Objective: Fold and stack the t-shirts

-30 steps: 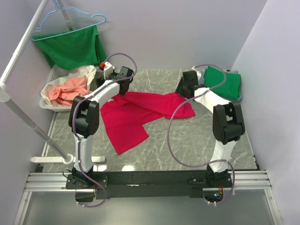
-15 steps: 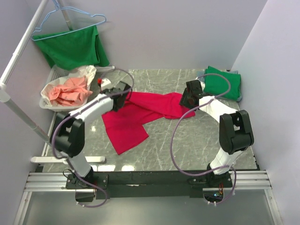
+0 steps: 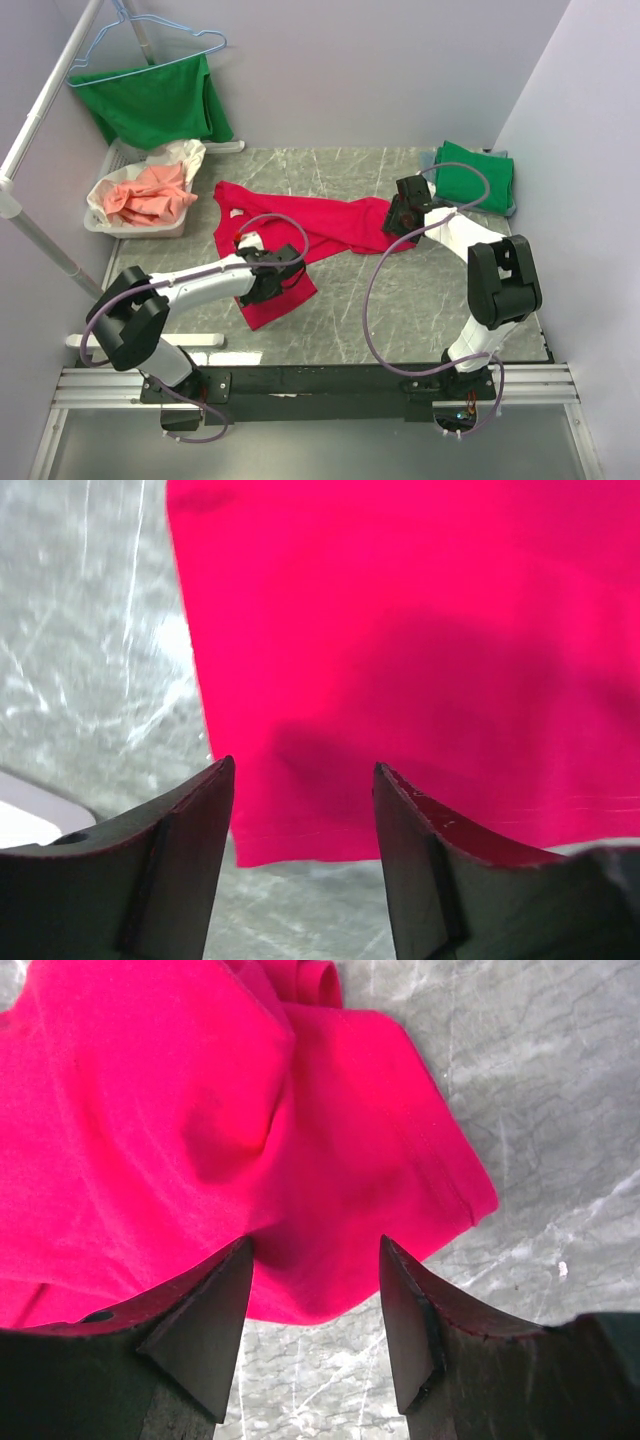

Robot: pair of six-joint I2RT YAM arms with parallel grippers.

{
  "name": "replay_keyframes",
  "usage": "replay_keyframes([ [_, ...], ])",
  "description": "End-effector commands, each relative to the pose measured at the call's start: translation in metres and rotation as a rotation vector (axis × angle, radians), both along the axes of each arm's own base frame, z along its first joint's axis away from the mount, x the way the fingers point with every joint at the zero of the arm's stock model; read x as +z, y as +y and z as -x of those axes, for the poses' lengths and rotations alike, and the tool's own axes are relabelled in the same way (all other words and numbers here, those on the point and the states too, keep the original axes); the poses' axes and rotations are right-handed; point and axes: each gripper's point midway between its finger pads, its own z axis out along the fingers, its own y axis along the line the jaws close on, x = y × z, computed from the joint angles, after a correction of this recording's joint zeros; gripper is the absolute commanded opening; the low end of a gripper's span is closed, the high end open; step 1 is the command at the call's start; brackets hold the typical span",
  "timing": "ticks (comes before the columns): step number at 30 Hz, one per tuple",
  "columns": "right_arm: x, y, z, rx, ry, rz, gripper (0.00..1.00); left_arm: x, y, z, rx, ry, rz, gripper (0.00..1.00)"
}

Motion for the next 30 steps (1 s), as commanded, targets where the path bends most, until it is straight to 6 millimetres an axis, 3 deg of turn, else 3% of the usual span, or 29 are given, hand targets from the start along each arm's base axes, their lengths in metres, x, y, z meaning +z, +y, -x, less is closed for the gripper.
replay_keyframes([
  [1, -0.008, 0.004, 0.002, 0.012, 0.021, -0.012, 0.59, -0.009, -0.002, 0.015, 0.064, 0.007, 0.059, 0.61],
  [11, -0.01, 0.008, 0.0, 0.014, 0.031, -0.028, 0.54, -0.018, 0.006, 0.045, 0.091, 0.048, 0.002, 0.57],
  [16, -0.012, 0.007, 0.001, 0.012, 0.035, -0.027, 0.54, -0.028, 0.009, 0.07, 0.099, 0.091, 0.038, 0.56],
  [20, -0.015, 0.007, 0.002, 0.013, 0.04, -0.027, 0.53, -0.036, 0.013, 0.075, 0.109, 0.081, 0.064, 0.54],
  [25, -0.02, 0.008, 0.004, 0.012, 0.056, -0.029, 0.53, -0.043, 0.002, 0.067, 0.089, 0.042, 0.127, 0.48],
  [30, -0.017, 0.006, 0.004, 0.007, 0.05, -0.025, 0.53, -0.069, 0.009, 0.08, 0.097, 0.111, 0.087, 0.37],
])
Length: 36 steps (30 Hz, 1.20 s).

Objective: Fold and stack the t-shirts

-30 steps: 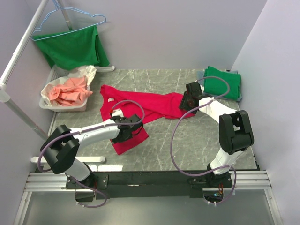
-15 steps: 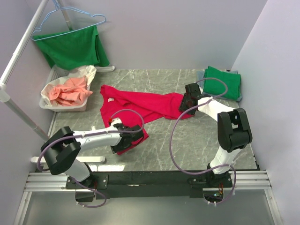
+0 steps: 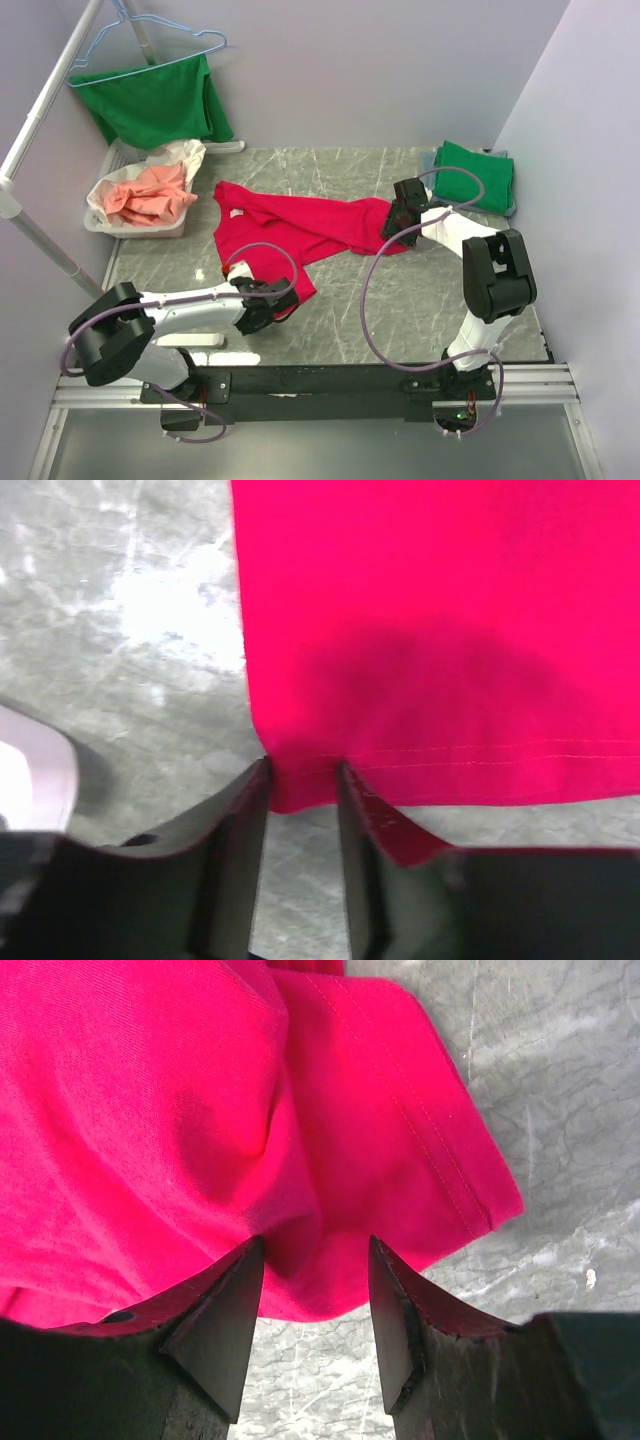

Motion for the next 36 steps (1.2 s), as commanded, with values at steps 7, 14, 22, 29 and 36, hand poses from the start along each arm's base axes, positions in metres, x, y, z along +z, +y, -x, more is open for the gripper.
replay_keyframes([
  [7, 0.006, -0.003, -0.001, -0.013, -0.01, 0.015, 0.52, -0.039, 0.004, 0.025, 0.03, 0.108, 0.017, 0.03],
  [14, 0.011, -0.004, -0.002, -0.019, -0.018, 0.014, 0.52, 0.004, 0.009, 0.011, 0.094, 0.012, -0.012, 0.01],
  [22, 0.008, -0.002, -0.001, -0.011, -0.008, 0.011, 0.52, 0.091, 0.029, -0.003, 0.23, -0.191, -0.001, 0.01],
  [29, 0.014, -0.001, 0.003, -0.006, -0.015, 0.007, 0.52, 0.149, 0.044, -0.026, 0.313, -0.383, 0.093, 0.01],
  [36, 0.011, -0.001, -0.004, 0.01, 0.0, 0.02, 0.3, 0.17, 0.043, -0.048, 0.293, -0.442, 0.029, 0.01],
])
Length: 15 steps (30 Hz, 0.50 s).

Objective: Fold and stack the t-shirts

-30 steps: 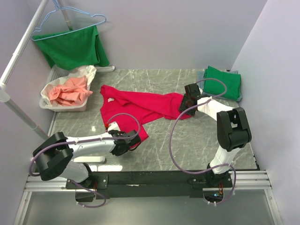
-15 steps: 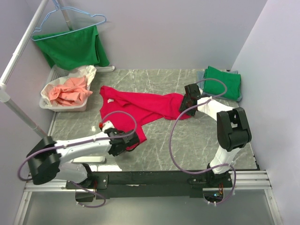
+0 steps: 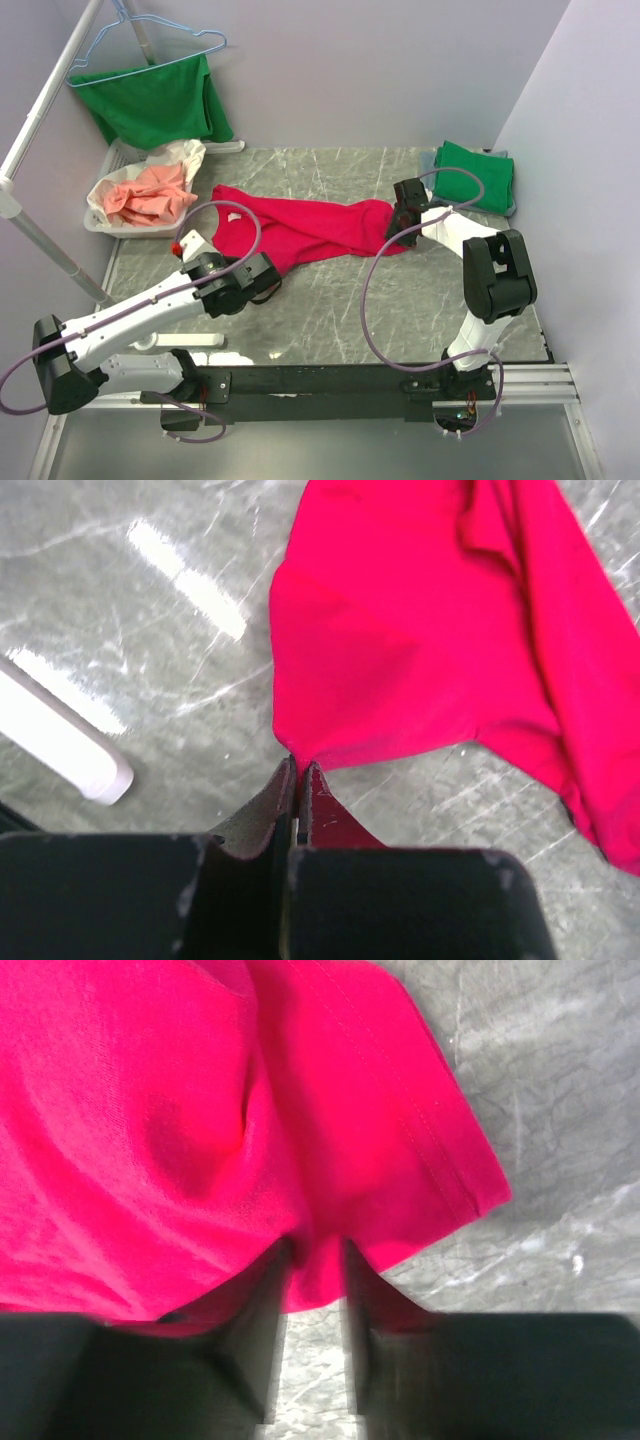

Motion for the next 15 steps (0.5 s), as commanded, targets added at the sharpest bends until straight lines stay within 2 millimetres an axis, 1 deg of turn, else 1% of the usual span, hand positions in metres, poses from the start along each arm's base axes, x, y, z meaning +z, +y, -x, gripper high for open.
replay_keyframes([
  [1, 0.011, 0.002, -0.01, 0.01, -0.017, 0.006, 0.23, 0.016, 0.01, -0.01, 0.003, -0.04, -0.092, 0.01],
  [2, 0.01, 0.003, -0.011, 0.012, -0.016, 0.007, 0.13, 0.017, 0.011, -0.011, 0.005, -0.042, -0.092, 0.01],
  [5, 0.007, 0.005, -0.015, 0.017, -0.008, 0.0, 0.0, 0.017, 0.015, -0.01, 0.009, -0.043, -0.095, 0.01],
  [8, 0.007, 0.008, -0.016, 0.016, -0.009, -0.011, 0.0, 0.019, 0.023, -0.01, 0.02, -0.049, -0.092, 0.01],
  [11, 0.016, 0.008, -0.019, 0.012, -0.033, -0.019, 0.0, 0.021, 0.031, -0.011, 0.034, -0.05, -0.107, 0.01],
  [15, 0.027, 0.01, -0.02, 0.022, -0.052, -0.023, 0.0, 0.021, 0.037, -0.014, 0.04, -0.042, -0.131, 0.01],
])
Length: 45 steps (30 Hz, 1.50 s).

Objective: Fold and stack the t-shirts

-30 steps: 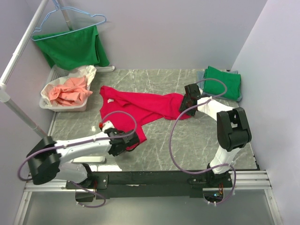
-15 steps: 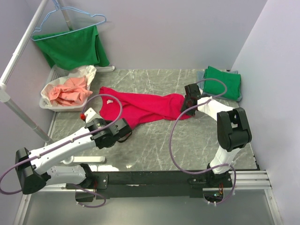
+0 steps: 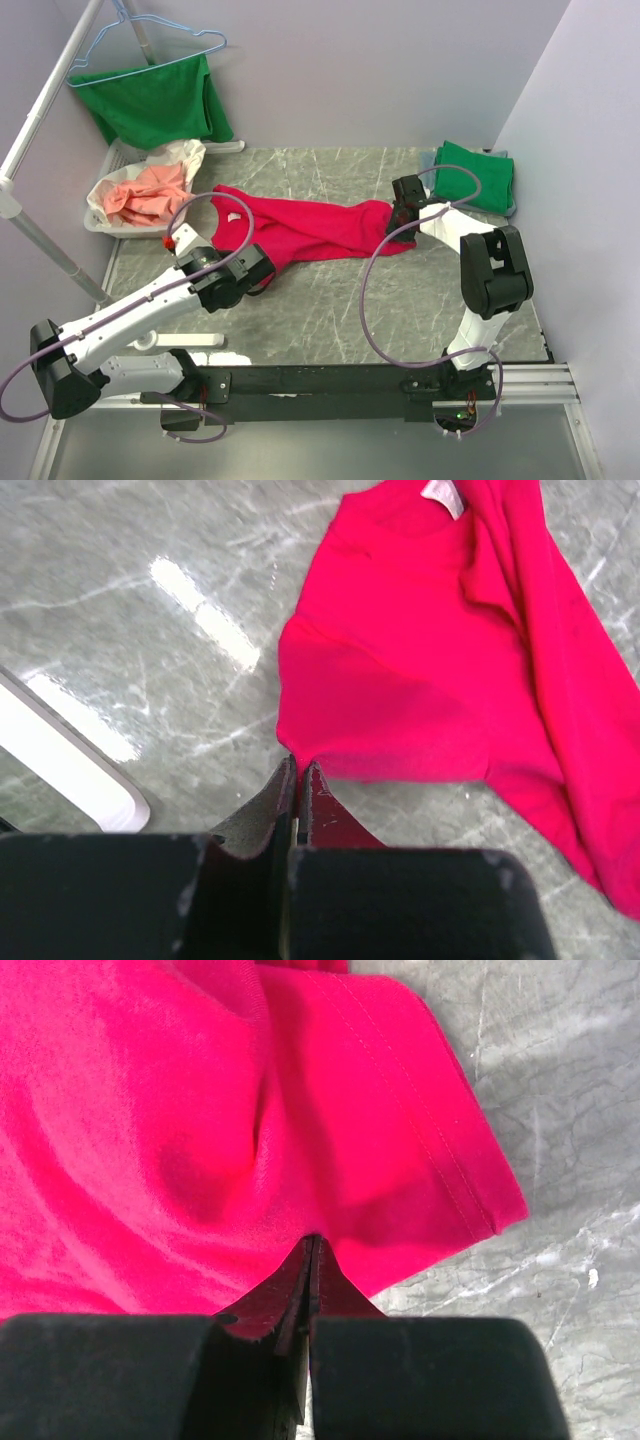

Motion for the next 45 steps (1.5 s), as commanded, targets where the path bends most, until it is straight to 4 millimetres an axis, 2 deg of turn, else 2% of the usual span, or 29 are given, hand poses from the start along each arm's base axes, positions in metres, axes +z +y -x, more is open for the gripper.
replay_keyframes([
  [1, 0.029, 0.006, -0.014, 0.014, -0.069, -0.017, 0.05, 0.009, 0.018, 0.0, 0.002, -0.005, -0.077, 0.01],
  [2, 0.028, 0.006, -0.012, 0.018, -0.065, -0.014, 0.17, 0.009, 0.019, -0.001, 0.007, -0.007, -0.077, 0.01],
  [4, 0.029, 0.006, -0.012, 0.02, -0.071, -0.013, 0.23, 0.009, 0.02, -0.001, 0.006, -0.003, -0.085, 0.01],
  [5, 0.027, 0.006, -0.012, 0.02, -0.065, -0.012, 0.3, 0.008, 0.02, -0.001, 0.007, -0.001, -0.085, 0.01],
  [8, 0.021, 0.007, -0.012, 0.022, -0.055, -0.009, 0.35, 0.009, 0.024, -0.001, 0.013, -0.003, -0.089, 0.01],
  [21, -0.009, 0.023, -0.017, 0.055, -0.003, -0.059, 0.33, 0.021, 0.049, -0.008, 0.063, -0.022, -0.141, 0.01],
  [24, -0.014, 0.029, -0.016, 0.063, 0.013, -0.078, 0.24, 0.022, 0.053, -0.009, 0.072, -0.022, -0.148, 0.01],
  [25, -0.015, 0.03, -0.016, 0.06, 0.014, -0.08, 0.14, 0.022, 0.054, -0.009, 0.074, -0.023, -0.15, 0.01],
  [28, -0.008, 0.03, -0.016, 0.053, 0.003, -0.072, 0.0, 0.024, 0.058, -0.009, 0.08, -0.023, -0.158, 0.01],
  [34, 0.025, 0.022, -0.012, 0.029, -0.05, -0.033, 0.0, 0.031, 0.069, -0.011, 0.099, -0.029, -0.184, 0.01],
  [35, 0.038, 0.02, -0.01, 0.026, -0.075, -0.031, 0.0, 0.032, 0.073, -0.011, 0.112, -0.028, -0.192, 0.01],
  [41, 0.084, 0.0, -0.004, -0.018, -0.164, 0.032, 0.0, 0.039, 0.087, -0.012, 0.146, -0.033, -0.219, 0.01],
  [45, 0.099, -0.005, -0.004, -0.024, -0.194, 0.051, 0.0, 0.042, 0.094, -0.012, 0.161, -0.036, -0.234, 0.01],
])
